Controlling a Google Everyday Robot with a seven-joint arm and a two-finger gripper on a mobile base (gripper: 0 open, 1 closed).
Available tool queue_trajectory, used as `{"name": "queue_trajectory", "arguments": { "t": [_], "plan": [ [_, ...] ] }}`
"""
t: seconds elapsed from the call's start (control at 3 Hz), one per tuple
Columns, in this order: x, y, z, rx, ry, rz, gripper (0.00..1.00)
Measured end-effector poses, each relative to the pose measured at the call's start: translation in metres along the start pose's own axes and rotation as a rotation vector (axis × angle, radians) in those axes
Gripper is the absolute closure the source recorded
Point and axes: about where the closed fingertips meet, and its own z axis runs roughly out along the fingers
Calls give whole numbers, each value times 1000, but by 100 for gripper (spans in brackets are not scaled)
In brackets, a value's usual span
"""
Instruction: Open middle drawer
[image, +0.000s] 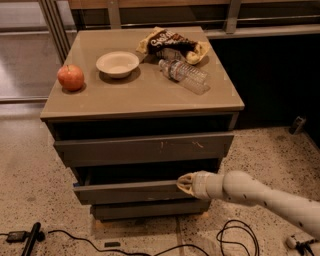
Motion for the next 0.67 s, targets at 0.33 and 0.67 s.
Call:
{"name": "queue_trajectory", "arguments": {
  "t": [0.33,0.67],
  "plan": [
    [-13,48,-38,86,-12,-2,100],
    [0,112,-63,59,4,50,86]
  ]
}}
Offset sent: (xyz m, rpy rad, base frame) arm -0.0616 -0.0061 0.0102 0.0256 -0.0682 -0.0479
